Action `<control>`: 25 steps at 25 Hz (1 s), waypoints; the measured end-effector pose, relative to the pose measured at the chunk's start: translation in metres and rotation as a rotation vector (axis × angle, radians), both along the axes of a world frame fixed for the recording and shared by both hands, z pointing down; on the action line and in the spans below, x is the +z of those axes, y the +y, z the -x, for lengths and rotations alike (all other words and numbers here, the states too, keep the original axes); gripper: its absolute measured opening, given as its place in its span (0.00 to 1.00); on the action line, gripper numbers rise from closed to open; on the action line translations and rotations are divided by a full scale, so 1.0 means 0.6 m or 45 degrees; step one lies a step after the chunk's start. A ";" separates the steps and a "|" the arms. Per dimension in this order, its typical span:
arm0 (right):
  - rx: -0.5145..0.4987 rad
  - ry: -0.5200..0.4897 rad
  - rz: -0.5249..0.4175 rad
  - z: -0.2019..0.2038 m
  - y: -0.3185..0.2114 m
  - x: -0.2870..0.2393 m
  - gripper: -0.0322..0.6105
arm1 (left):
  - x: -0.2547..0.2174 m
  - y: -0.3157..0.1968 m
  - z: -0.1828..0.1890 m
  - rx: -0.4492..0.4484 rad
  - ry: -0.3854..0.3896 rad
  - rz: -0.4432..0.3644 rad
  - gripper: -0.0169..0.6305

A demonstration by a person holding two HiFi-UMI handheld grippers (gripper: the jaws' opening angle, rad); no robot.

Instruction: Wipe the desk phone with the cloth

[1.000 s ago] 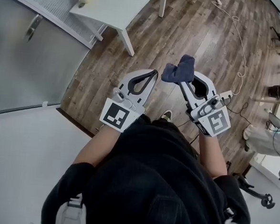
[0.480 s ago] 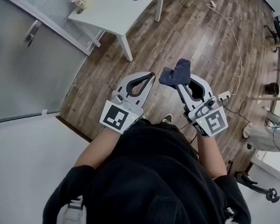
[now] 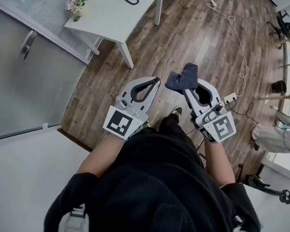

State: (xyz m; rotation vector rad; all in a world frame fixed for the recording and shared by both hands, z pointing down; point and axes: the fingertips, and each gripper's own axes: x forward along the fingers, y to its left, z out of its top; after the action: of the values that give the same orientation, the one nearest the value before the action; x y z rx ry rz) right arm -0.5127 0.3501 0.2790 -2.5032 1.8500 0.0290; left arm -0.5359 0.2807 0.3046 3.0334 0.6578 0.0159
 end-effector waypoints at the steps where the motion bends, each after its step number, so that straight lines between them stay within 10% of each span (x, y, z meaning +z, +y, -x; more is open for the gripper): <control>1: 0.003 0.006 -0.001 -0.010 0.002 -0.001 0.19 | -0.001 0.003 -0.008 0.001 0.000 -0.005 0.04; 25: -0.027 0.041 -0.013 -0.340 0.112 0.003 0.19 | 0.000 0.123 -0.332 -0.053 -0.004 -0.055 0.04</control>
State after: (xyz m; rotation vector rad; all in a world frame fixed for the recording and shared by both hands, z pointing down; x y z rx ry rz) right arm -0.3088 0.4175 0.2806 -2.4910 1.8832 0.0783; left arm -0.3366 0.3547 0.3047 3.0866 0.6022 0.0334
